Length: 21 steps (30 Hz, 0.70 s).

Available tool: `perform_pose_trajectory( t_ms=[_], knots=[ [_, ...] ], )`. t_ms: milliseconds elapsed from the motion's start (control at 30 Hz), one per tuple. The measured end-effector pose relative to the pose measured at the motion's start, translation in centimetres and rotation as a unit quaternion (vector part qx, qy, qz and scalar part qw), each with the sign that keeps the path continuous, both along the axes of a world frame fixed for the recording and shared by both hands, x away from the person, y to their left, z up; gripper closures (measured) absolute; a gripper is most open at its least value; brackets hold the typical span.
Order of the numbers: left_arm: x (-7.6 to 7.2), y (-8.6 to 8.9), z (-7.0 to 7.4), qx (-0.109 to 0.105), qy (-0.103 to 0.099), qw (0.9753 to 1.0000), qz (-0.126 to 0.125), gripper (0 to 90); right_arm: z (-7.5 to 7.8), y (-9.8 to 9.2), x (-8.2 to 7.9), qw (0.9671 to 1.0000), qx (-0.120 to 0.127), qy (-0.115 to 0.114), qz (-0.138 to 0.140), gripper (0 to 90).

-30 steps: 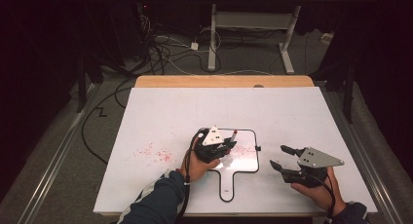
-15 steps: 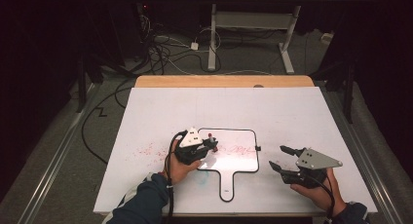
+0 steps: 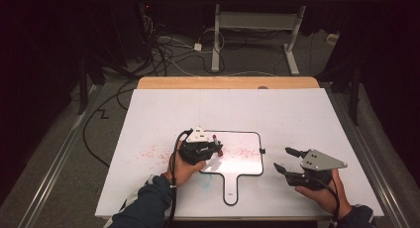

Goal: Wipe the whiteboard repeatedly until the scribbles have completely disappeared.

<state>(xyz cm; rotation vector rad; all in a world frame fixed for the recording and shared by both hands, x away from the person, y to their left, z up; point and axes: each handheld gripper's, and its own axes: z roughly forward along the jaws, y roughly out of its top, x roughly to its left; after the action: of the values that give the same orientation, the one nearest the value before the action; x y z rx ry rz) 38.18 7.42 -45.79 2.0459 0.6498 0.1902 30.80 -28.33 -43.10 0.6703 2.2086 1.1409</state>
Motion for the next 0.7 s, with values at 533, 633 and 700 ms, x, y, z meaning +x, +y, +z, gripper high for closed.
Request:
perform_pose_trajectory(
  t_ms=[533, 633, 700],
  knots=[
    [-1.5, 2.2, 0.7, 0.045, -0.002, 0.9971, 0.062, 78.8, 0.2, -0.2, -0.1, 0.9999, -0.006, -0.009, -0.013, 36.1],
    [-1.7, 1.5, 0.3, 0.027, -0.003, 0.9979, 0.058, 78.8, 0.3, -0.2, -0.1, 0.9998, -0.005, -0.01, -0.014, 36.2],
    [-1.9, 0.5, 0.2, 0.025, -0.009, 0.9984, 0.051, 78.8, 0.4, -0.2, -0.2, 0.9998, -0.004, -0.011, -0.015, 36.3]
  ],
)
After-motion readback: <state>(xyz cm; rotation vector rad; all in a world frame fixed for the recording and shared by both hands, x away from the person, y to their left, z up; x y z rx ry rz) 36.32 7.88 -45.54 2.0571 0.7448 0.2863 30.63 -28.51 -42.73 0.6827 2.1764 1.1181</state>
